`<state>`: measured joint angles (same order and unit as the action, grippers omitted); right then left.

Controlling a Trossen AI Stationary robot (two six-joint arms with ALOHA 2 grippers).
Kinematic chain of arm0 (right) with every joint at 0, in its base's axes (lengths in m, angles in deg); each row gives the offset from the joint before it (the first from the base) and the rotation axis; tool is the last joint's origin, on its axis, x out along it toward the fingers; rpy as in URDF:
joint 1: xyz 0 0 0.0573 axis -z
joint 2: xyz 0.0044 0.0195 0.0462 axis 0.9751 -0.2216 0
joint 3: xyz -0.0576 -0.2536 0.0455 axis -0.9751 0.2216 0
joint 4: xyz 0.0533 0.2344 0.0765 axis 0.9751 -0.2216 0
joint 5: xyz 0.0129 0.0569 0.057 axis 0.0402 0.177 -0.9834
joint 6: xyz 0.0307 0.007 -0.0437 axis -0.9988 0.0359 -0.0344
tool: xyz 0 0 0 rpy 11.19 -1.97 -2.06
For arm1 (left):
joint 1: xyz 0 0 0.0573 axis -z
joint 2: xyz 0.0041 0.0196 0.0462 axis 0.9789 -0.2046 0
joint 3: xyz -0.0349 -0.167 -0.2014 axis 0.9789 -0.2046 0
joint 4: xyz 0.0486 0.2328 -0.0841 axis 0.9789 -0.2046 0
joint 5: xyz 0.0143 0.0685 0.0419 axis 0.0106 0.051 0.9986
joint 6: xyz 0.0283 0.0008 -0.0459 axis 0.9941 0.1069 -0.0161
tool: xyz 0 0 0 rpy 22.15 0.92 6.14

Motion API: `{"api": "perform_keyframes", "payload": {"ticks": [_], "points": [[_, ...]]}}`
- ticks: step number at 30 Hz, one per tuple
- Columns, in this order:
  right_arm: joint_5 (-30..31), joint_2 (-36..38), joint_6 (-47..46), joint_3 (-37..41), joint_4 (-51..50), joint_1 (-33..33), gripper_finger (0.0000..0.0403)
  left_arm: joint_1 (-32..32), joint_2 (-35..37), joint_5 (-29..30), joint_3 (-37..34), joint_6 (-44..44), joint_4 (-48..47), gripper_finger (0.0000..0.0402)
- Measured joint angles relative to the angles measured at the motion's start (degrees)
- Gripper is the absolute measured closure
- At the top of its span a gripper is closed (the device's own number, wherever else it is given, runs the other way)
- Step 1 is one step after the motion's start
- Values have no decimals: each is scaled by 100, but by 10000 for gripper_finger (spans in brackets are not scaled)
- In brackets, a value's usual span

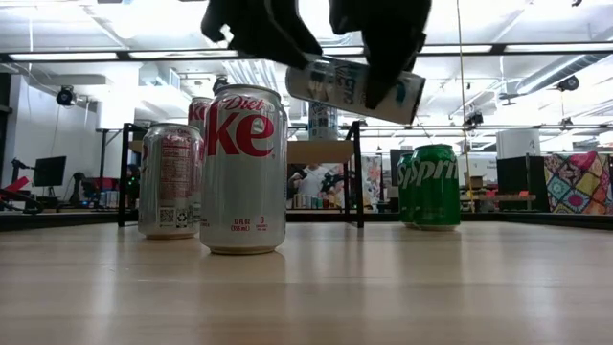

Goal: Place canned beverage on shelf
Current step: Put the white-blue soda can aligned with the other white-blue soda can on the shelf

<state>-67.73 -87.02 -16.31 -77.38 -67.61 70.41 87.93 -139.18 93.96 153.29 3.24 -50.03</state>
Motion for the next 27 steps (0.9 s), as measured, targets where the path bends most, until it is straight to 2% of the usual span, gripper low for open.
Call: {"api": "perform_keyframes", "payload": {"ticks": [6,11,16,22,27], "points": [[-478,-264,-287,-603,-174,-9,166,-35,-614,352,710,15,-945,36],[-617,-306,-534,-803,-404,-9,166,-36,-765,369,823,26,-1018,43],[-626,-306,-554,-721,-381,-9,166,-40,-703,383,826,14,-999,75],[-690,-335,-453,-677,-314,-14,166,-39,-696,310,828,120,-1042,148],[-755,-341,-435,-665,-249,-20,166,-37,-699,257,791,71,-1042,154]]}}
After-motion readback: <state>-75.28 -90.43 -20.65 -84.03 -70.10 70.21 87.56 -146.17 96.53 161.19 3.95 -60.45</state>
